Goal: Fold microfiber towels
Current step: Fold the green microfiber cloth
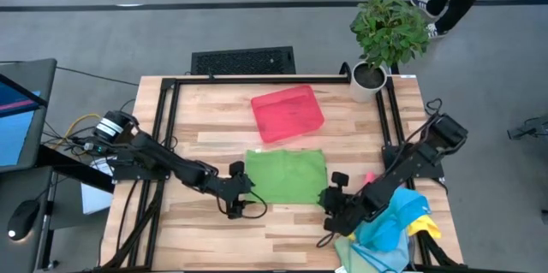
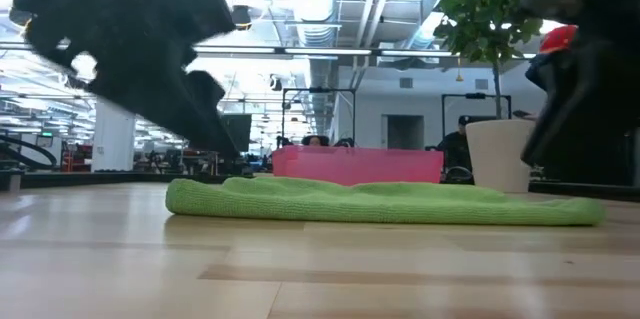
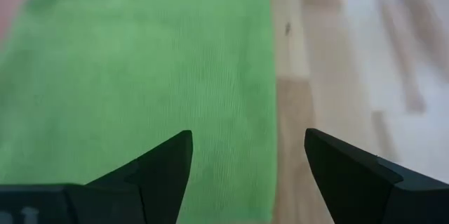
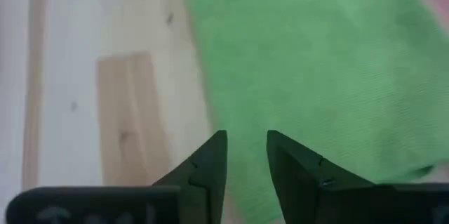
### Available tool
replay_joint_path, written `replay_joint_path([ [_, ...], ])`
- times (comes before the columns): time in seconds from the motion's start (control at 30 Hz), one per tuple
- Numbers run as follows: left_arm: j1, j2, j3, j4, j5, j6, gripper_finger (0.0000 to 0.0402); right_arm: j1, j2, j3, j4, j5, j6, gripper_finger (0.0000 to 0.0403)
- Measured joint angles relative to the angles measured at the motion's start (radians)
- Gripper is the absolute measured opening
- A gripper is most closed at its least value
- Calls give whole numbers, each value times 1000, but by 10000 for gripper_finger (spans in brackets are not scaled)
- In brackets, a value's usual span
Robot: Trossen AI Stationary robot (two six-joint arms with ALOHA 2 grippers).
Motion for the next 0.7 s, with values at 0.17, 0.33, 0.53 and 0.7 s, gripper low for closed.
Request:
replay_joint_path([
  [0.17, -1, 24, 2, 58, -3, 11, 270, 12, 54, 0, 0, -1, 35, 194],
  [0.33, -2, 24, 2, 62, -11, 15, 270, 1, 56, 0, -64, 10, 81, 237],
  [0.53, -2, 24, 2, 59, -20, 19, 270, 19, 55, -41, -5, -16, 82, 221],
  [0.7, -2, 24, 2, 53, -25, 25, 270, 32, 52, -81, 26, -6, 118, 216],
])
